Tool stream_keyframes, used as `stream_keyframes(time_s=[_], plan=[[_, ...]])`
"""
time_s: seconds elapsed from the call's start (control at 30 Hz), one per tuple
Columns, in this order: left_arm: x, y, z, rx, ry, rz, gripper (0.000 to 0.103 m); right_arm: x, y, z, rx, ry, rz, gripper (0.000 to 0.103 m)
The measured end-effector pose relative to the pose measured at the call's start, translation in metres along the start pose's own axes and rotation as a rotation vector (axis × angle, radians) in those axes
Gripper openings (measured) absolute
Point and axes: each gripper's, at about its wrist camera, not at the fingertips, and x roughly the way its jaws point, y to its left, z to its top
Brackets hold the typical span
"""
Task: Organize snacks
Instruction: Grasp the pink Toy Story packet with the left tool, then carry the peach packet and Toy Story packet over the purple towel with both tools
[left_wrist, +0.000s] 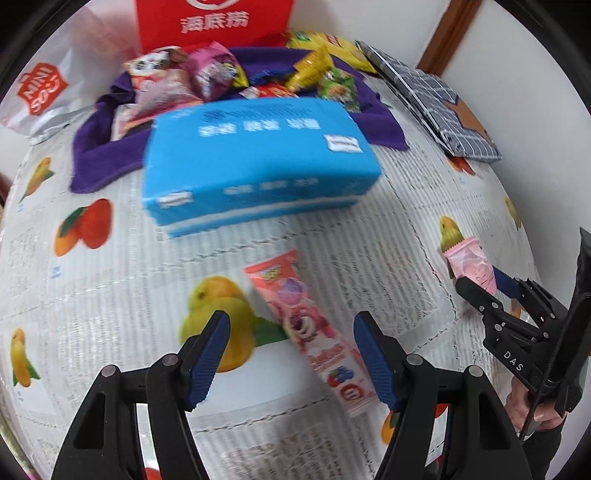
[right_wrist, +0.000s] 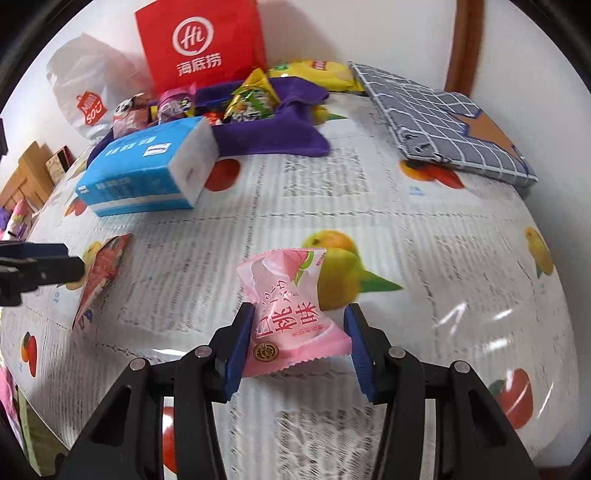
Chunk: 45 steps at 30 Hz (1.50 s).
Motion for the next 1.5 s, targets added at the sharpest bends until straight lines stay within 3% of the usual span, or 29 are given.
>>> stream_keyframes(time_s=[0.47, 0.6, 0.73, 1.17, 1.23, 1.3, 1.37, 1.5], plan=[[0.024, -0.02, 0.005, 0.043, 0.056, 0.009, 0.066, 0.0, -0.009, -0.003, 0.006, 0.001, 0.022, 0.052], [0.028, -0.024, 0.003, 0.064, 0.056, 0.04, 0.059, -0.003, -0.015, -0.002, 0.039, 0.0, 0.064, 0.055], [0.027, -0.025, 0.0, 0.097, 0.046, 0.092, 0.04, -0.007, -0.017, -0.003, 0.056, 0.0, 0.083, 0.057], [0.023, -0.011, -0.002, 0.088, 0.028, 0.075, 0.037, -0.002, -0.013, 0.005, 0.033, -0.013, 0.05, 0.061], [0.023, -0.011, -0.001, 0.099, 0.026, 0.085, 0.023, 0.006, -0.012, 0.006, 0.038, 0.014, 0.039, 0.06], [0.021, -0.007, -0.002, 0.1, 0.026, 0.073, 0.021, 0.008, -0.008, 0.006, 0.023, 0.008, 0.021, 0.054], [0.018, -0.002, -0.003, 0.095, 0.022, 0.07, 0.021, 0.008, -0.003, 0.006, 0.001, 0.003, 0.003, 0.04], [0.01, 0.019, -0.011, 0.07, 0.013, 0.076, 0.021, 0.01, 0.012, 0.01, -0.01, 0.009, 0.035, 0.04]])
